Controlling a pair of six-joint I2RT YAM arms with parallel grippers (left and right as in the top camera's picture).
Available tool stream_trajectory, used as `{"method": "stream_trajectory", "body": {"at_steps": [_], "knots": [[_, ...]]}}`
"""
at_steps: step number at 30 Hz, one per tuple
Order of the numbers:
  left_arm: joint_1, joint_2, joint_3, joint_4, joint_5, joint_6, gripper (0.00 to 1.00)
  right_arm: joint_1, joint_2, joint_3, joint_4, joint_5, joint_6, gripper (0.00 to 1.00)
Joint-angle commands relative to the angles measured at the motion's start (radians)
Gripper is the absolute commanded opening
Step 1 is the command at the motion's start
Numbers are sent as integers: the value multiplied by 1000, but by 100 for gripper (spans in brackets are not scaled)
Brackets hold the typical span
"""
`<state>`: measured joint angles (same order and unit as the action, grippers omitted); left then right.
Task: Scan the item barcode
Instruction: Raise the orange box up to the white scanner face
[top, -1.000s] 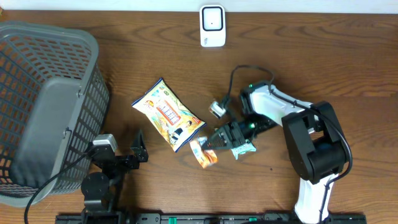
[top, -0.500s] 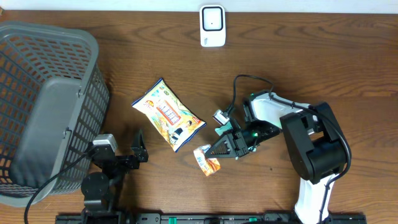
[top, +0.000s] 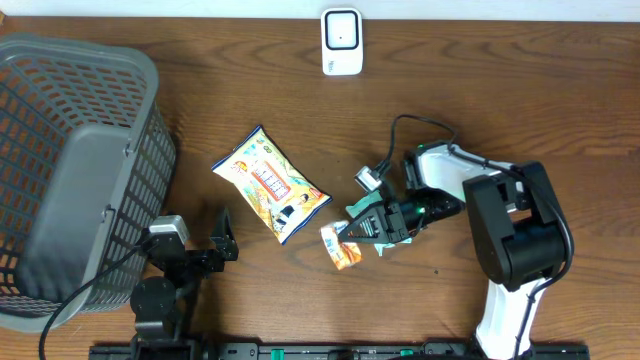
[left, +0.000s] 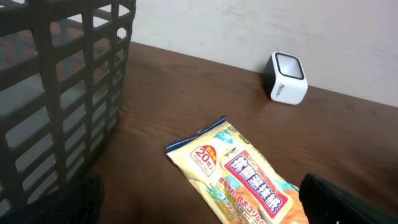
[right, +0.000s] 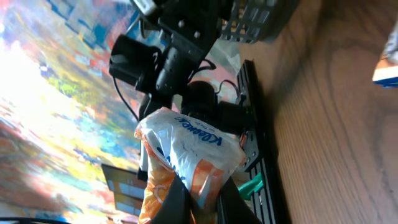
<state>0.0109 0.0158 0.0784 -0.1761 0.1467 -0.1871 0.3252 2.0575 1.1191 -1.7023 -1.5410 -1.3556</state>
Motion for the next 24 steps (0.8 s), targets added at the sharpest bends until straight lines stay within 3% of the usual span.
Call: {"method": "stream_trajectory", "body": {"at_steps": [1, 6, 9, 14, 17, 20, 21, 24], "knots": [[-4, -5, -16, -25, -2, -10, 100, -41, -21, -2, 0, -21, 43, 1], [-4, -5, -16, -25, -2, -10, 100, -69, -37, -2, 0, -21, 20, 1], [-4, -5, -16, -25, -2, -10, 100, -85, -50, 11, 0, -13, -94, 1], [-4, -5, -16, -25, -2, -10, 100, -124, -50, 179, 35, 3, -160, 1], [-4, -5, -16, -25, -2, -10, 100, -132, -50, 391, 183, 137, 109, 1], [-4, -5, -16, -24, -2, -10, 100, -89, -50, 525, 648, 696, 887, 1], [-4, -5, -16, -25, -2, -10, 100, -69, -50, 540, 730, 899, 1035, 1], [-4, -5, -16, -25, -2, -10, 100, 4, -50, 596, 846, 1193, 1060, 1]]}}
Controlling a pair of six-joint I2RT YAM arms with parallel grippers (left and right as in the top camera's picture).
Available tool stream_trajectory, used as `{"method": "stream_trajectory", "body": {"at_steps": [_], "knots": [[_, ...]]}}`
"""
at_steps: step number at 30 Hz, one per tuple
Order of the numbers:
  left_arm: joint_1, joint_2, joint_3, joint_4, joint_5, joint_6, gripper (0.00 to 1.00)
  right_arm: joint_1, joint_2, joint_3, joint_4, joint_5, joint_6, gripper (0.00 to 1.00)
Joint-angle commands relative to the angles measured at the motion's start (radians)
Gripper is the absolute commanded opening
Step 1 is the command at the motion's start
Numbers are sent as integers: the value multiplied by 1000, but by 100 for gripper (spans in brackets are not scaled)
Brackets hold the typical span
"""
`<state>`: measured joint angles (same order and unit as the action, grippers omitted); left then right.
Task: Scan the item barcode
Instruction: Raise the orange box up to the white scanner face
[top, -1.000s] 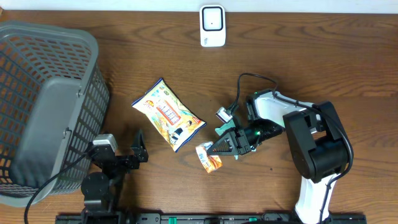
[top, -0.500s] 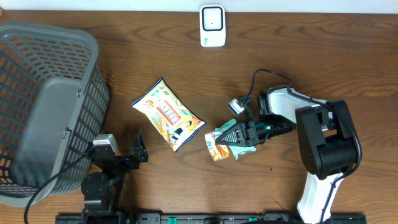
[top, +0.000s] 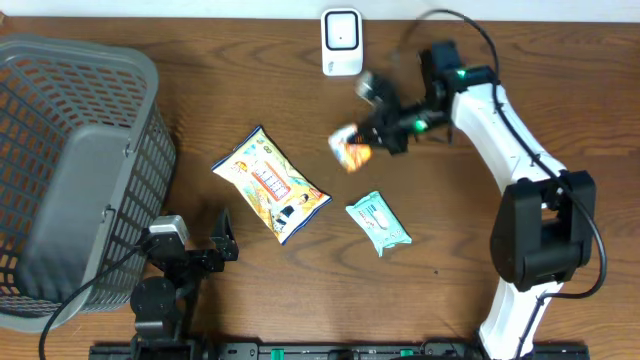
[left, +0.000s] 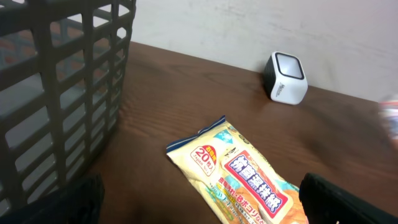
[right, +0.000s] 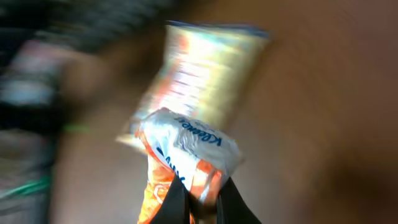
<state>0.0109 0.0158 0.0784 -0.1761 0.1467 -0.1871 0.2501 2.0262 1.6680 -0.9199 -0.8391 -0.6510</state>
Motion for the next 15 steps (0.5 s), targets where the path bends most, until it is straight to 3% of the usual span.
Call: {"method": "stream_trajectory", "body": {"at_steps": [1, 6, 15], "knots": [[-4, -5, -16, -25, -2, -10, 100, 99, -19, 56, 108, 552, 355, 1], [-4, -5, -16, -25, -2, -10, 100, 202, 21, 63, 473, 1092, 299, 1], [-4, -5, -16, -25, -2, -10, 100, 205, 203, 160, 792, 1223, 108, 1]]}}
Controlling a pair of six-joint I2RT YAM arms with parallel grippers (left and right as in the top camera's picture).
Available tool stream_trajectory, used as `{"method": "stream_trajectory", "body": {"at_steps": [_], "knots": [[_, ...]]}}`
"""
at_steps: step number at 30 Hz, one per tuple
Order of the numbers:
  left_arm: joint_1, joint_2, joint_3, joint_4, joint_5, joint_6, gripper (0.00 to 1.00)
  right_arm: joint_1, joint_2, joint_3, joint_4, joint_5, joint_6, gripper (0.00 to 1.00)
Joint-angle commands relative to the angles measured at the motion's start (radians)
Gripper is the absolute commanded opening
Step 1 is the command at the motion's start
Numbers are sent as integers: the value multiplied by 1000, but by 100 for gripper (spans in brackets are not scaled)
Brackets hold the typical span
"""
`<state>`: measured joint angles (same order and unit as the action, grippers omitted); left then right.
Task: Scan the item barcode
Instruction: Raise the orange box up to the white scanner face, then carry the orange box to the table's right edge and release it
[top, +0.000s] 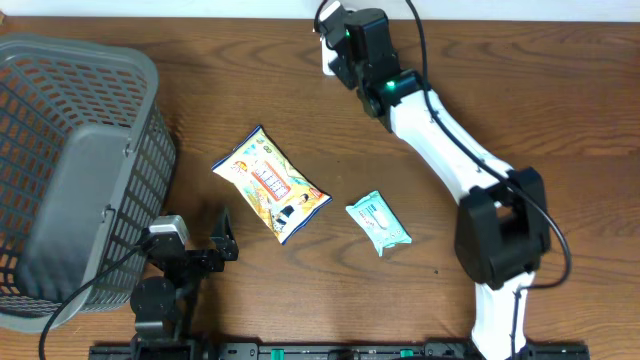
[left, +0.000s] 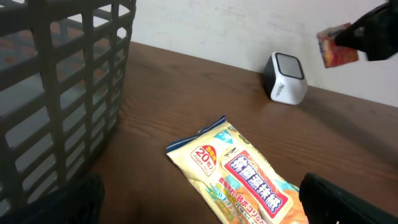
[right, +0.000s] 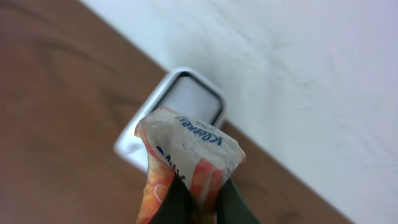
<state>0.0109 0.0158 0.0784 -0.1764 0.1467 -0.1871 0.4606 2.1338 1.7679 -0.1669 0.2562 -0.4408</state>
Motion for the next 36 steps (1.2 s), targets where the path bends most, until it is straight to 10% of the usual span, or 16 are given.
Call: {"method": "stream_trajectory", "body": {"at_steps": [1, 18, 36], "knots": [[-4, -5, -16, -24, -2, -9, 100, -5, 129, 87, 64, 147, -132, 1], [-4, -5, -16, -24, -2, -10, 100, -23, 377, 396, 93, 256, -304, 1], [-4, -5, -16, -24, -2, -10, 100, -408, 129, 389, -716, 532, 251, 1]]}}
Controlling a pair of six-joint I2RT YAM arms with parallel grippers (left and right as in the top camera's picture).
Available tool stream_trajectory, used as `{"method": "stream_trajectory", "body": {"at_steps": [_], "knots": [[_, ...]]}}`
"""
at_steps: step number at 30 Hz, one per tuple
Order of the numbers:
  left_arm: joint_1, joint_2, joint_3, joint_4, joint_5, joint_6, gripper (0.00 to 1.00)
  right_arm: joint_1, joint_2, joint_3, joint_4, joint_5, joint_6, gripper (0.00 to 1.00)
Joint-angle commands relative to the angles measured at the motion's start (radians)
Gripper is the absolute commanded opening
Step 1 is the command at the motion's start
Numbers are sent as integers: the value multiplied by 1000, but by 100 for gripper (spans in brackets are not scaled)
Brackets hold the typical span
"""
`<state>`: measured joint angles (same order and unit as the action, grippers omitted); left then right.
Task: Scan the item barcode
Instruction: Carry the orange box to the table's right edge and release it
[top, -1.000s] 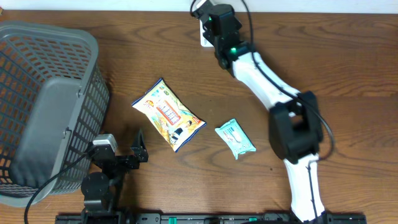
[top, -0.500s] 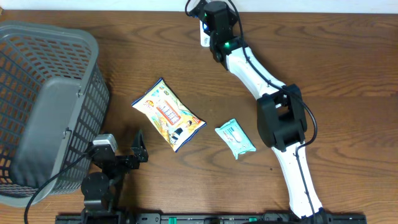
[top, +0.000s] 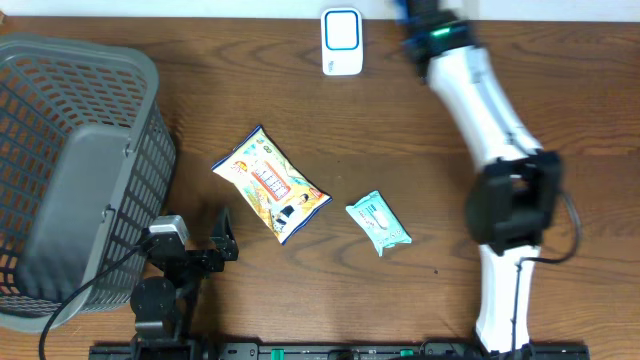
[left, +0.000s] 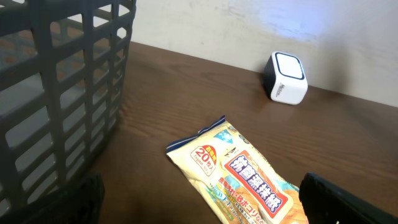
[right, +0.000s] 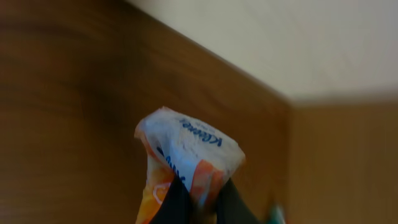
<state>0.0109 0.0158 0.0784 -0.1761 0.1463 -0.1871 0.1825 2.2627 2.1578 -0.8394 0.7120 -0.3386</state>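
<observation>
My right gripper (right: 198, 198) is shut on a small orange-and-white Kleenex tissue pack (right: 186, 152), which sticks up between its dark fingers. Behind it I see only blurred brown table and pale wall. In the overhead view the right arm (top: 470, 80) reaches to the far table edge, right of the white barcode scanner (top: 341, 40); its fingers and the pack are cut off there. The scanner (left: 285, 78) stands by the wall, window facing up. My left gripper (left: 199, 214) rests open at the near left, with nothing between its fingers.
A yellow snack bag (top: 270, 183) lies mid-table, and a teal tissue pack (top: 378, 222) lies to its right. A large grey mesh basket (top: 75, 170) fills the left side. The left arm (top: 175, 265) sits by the basket's near corner.
My right gripper, still holding the tissue pack, has moved from right over the scanner to the far edge, right of it. The scanner has left the right wrist view. The left arm is unmoved.
At first my right gripper held the tissue pack low at mid-table, beside the teal pack. Then it held the pack aloft to the right of the scanner, then directly at the scanner's window. Now it holds the pack off to the scanner's right.
</observation>
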Motion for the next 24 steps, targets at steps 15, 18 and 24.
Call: {"method": "stream_trajectory", "body": {"at_steps": [15, 18, 24], "knots": [[-4, -5, -16, -25, -2, -10, 100, -659, 32, -199, 7, -194, 382, 9], [-4, -5, -16, -25, -2, -9, 100, -718, 24, -193, -5, -200, 447, 67], [-4, -5, -16, -25, -2, -9, 100, -737, -118, -183, -17, -496, 503, 99]]}}
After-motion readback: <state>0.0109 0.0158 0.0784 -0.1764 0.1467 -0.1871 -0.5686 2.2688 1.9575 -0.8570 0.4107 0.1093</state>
